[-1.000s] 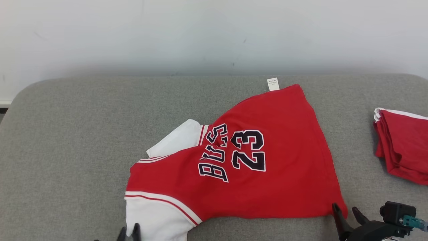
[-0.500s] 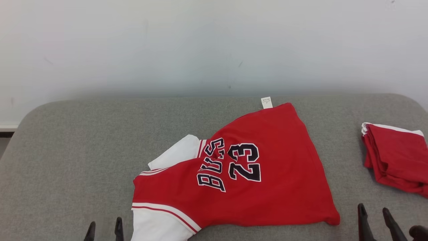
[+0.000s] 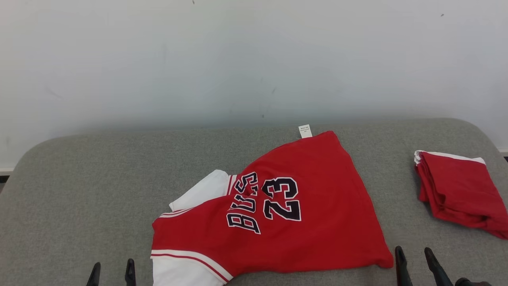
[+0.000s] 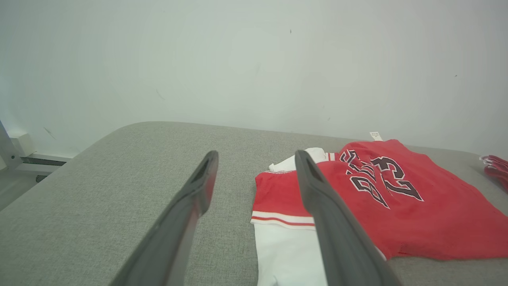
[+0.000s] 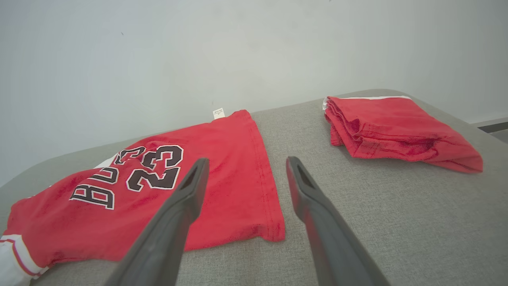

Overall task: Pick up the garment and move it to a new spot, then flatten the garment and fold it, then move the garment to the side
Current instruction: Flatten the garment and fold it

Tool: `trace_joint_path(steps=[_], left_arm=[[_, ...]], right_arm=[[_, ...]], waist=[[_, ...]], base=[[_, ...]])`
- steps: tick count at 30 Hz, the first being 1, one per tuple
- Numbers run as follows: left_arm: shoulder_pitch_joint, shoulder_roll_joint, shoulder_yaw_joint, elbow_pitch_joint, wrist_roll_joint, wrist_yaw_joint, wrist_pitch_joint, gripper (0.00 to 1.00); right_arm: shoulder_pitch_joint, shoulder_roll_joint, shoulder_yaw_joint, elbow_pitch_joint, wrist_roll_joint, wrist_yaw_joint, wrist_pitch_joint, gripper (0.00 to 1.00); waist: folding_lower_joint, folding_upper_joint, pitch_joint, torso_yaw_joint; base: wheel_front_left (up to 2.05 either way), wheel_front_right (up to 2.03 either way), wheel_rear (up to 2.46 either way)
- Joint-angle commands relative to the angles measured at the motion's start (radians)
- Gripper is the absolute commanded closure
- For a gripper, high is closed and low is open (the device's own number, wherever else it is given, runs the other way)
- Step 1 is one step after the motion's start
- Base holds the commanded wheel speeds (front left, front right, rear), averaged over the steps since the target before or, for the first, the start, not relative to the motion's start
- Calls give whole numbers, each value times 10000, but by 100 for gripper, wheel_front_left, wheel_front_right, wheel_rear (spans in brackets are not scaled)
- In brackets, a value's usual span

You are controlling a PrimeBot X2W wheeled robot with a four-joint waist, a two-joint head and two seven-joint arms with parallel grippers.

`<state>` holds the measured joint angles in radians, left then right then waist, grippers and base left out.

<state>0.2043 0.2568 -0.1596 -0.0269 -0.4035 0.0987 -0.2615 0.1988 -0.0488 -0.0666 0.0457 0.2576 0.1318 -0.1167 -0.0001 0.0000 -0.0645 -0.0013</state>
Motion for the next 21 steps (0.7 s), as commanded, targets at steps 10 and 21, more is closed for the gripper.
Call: trace_joint_path(steps=[10, 21], left_arm=[[234, -583, 755, 0, 648, -709, -33, 0], [181, -1006, 852, 208, 1008, -1048, -34, 0]], right_arm=[[118, -4, 757, -496, -746, -26, -60, 0], [80, -3, 701, -692, -615, -26, 246, 0]], waist=[[1, 0, -4, -20], [1, 0, 76, -17]], base=[[0, 0, 0], [0, 0, 0]])
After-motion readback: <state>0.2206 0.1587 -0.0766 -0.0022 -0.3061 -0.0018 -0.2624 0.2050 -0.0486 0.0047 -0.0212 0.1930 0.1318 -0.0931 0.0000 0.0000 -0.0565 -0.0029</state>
